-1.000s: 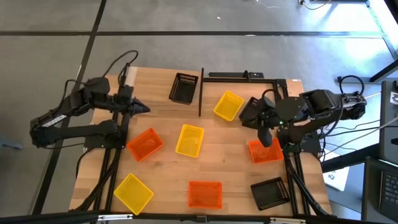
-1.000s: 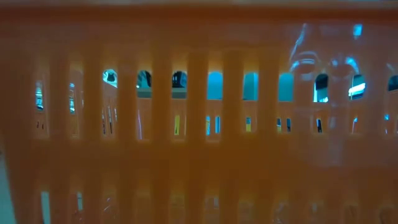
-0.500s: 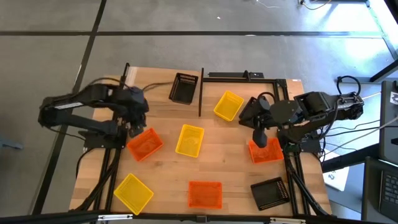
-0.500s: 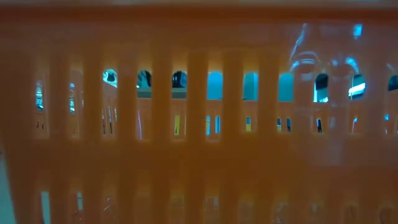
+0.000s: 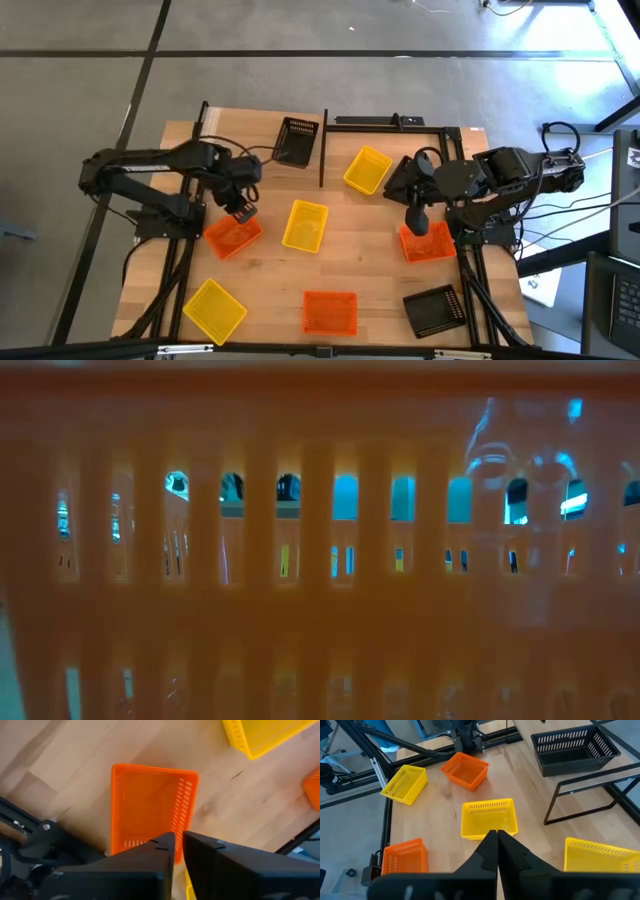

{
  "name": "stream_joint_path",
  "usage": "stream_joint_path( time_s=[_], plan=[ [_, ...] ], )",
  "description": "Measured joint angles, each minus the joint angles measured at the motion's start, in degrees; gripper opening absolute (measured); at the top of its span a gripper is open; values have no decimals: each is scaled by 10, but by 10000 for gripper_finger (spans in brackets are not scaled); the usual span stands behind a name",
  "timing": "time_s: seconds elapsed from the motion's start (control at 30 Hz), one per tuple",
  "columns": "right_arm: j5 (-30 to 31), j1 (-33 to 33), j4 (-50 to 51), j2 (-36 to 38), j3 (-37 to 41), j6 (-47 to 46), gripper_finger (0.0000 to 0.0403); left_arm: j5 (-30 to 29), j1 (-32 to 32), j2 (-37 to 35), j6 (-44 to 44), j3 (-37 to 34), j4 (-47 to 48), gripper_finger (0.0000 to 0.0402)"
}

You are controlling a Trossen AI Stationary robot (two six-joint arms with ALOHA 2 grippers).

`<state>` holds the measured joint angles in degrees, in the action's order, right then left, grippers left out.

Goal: Stack baskets on shelf by color
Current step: Put the top left orange basket on the shelf

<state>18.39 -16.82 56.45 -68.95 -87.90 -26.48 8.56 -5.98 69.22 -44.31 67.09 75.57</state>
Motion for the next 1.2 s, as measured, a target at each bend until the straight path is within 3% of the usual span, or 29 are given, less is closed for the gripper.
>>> stream_joint_path(
  time_s=[0.23, 0.6, 0.83, 1.2],
  plan=[
    [0, 0, 0, 0, 0, 6, 0, 6, 12, 53, -3, 0, -6, 82],
    [-1, 0, 0, 0, 0, 13, 0, 10, 132, 106, -78, 0, -92, 83],
    [-2, 0, 0, 0, 0, 13, 0, -66, 188, 143, -130, 0, -103, 79],
    [-5, 0, 0, 0, 0, 12, 0, -82, 205, 228, -136, 0, -107, 79]
  ],
)
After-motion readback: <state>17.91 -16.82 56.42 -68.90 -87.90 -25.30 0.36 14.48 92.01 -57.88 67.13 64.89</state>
